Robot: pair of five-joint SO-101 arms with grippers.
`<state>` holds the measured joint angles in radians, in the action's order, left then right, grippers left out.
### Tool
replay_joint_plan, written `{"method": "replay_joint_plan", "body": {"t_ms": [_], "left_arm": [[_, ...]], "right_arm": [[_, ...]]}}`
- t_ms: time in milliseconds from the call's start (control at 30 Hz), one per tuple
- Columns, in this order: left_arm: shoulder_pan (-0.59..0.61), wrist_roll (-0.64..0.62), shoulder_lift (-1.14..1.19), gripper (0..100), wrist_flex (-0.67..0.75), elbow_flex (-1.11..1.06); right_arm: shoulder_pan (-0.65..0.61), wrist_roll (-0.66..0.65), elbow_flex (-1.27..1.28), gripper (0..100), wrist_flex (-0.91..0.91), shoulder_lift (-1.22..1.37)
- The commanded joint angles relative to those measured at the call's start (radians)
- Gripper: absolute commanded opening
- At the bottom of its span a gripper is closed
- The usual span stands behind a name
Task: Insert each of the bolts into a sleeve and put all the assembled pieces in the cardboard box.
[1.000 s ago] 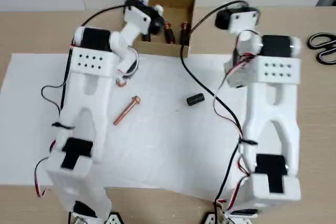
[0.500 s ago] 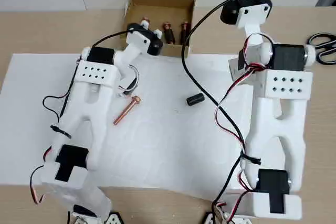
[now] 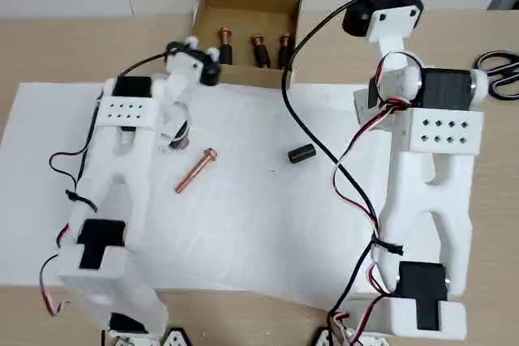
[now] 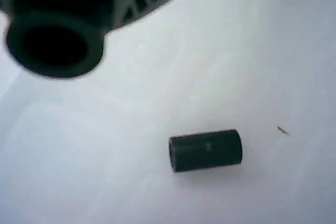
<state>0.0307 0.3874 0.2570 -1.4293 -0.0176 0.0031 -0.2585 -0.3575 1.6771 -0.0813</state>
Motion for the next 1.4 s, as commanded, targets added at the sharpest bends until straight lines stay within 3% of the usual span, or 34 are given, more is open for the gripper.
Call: {"method": "replay_joint_plan", "body": {"t_ms": [0, 233, 467, 733, 900, 1367], "left_arm": [[0.006, 0.003, -0.037, 0, 0.000, -0.070], [0.000, 0.005, -0.201, 0, -0.011, -0.274], [-0.012, -0.041, -0.345, 0, 0.055, -0.288], [-0.143, -0.012, -0.345, 9, 0.172, -0.371], [-0.147, 0.017, -0.341, 9, 0.230, -0.371], [-0.147, 0.044, -0.130, 9, 0.224, -0.217]], "right_arm": [[0.004, 0.011, -0.003, 0.4, 0.007, -0.051], [0.004, 0.011, -0.003, 0.4, 0.007, -0.050], [0.004, 0.032, -0.003, 0.4, 0.007, -0.045], [0.004, 0.035, -0.003, 0.4, 0.007, -0.047], [0.004, 0.035, -0.003, 0.4, 0.007, -0.050], [0.002, 0.037, -0.003, 0.4, 0.007, -0.045]]}}
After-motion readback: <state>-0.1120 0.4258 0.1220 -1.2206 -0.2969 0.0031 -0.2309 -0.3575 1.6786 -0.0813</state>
